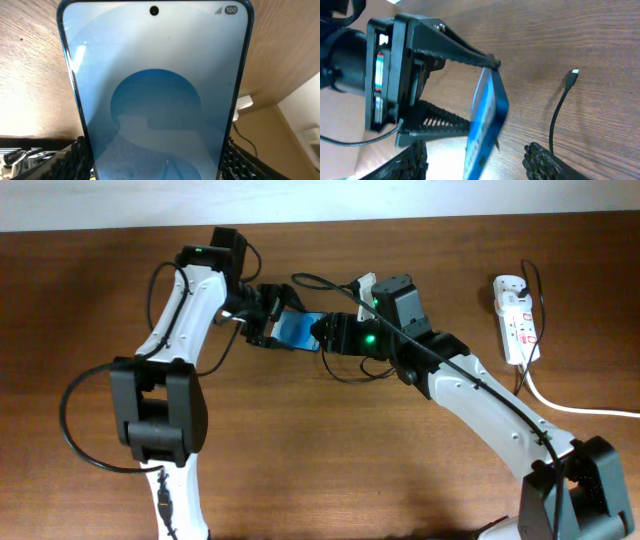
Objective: Plug charger to phone and switch on socket
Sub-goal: 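Raise the phone upright with the left gripper, bottom port facing down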
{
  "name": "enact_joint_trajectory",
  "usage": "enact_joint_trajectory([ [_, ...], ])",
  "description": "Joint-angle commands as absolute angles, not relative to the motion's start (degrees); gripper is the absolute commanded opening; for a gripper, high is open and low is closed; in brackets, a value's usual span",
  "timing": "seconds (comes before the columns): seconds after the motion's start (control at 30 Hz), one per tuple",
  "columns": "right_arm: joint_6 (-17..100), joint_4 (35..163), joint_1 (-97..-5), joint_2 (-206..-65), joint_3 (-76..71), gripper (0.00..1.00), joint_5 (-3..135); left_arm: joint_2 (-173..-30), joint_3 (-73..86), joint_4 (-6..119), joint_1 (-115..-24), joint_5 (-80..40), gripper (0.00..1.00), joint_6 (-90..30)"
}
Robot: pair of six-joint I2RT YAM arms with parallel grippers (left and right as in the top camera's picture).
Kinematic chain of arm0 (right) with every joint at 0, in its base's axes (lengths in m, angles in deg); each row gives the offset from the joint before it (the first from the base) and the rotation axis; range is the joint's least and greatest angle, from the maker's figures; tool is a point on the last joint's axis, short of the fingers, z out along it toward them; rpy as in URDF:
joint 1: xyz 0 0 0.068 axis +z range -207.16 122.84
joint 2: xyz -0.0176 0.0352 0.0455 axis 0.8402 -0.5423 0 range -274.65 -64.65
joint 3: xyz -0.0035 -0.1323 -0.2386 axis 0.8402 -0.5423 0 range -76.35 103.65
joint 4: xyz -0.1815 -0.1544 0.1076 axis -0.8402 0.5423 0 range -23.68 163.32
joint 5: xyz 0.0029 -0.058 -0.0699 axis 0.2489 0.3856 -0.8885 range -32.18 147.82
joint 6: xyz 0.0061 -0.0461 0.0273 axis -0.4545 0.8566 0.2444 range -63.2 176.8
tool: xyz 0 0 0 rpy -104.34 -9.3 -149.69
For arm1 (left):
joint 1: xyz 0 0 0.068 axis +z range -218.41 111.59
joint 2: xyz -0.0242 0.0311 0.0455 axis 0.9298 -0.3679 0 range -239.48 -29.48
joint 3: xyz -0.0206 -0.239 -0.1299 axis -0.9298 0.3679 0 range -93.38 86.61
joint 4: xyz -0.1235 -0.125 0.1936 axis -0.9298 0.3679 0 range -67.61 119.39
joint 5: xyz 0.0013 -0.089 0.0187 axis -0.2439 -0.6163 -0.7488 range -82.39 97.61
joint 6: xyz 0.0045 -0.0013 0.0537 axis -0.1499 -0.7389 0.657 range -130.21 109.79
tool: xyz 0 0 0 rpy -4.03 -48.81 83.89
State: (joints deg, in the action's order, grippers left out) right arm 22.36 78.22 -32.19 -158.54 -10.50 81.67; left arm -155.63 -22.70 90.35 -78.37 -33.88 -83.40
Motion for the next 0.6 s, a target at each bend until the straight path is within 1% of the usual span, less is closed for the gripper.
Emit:
enact_joint_trajectory([
  [0.0, 20.81, 78.00, -31.97, -160.68, -9.52, 0.62, 81.13, -156.11, -23.97, 90.28, -80.77, -33.01, 0.00, -84.41],
  [0.07, 18.75, 77.96, -31.99, -162.34, -9.52, 0.57, 81.06, -156.11, -23.97, 89.89, -82.13, -33.01, 0.00, -84.62],
  [0.13, 18.23, 77.87, -31.90, -162.86, -9.52, 0.50, 80.32, -156.11, -23.97, 89.02, -82.98, -32.13, 0.00, -85.74],
  [0.33, 14.23, 79.38, -28.06, -162.86, -9.54, 0.44, 69.11, -156.11, -23.97, 87.33, -84.40, -31.98, 0.00, -87.38],
  [0.43, 14.03, 79.42, -27.97, -162.97, -9.54, 0.41, 68.21, -156.11, -23.97, 87.40, -84.42, -32.09, 0.00, -87.36],
  [0.57, 14.36, 79.38, -27.97, -164.05, -9.54, 0.29, 68.10, -156.11, -23.97, 87.60, -84.55, -33.20, 0.00, -86.68],
])
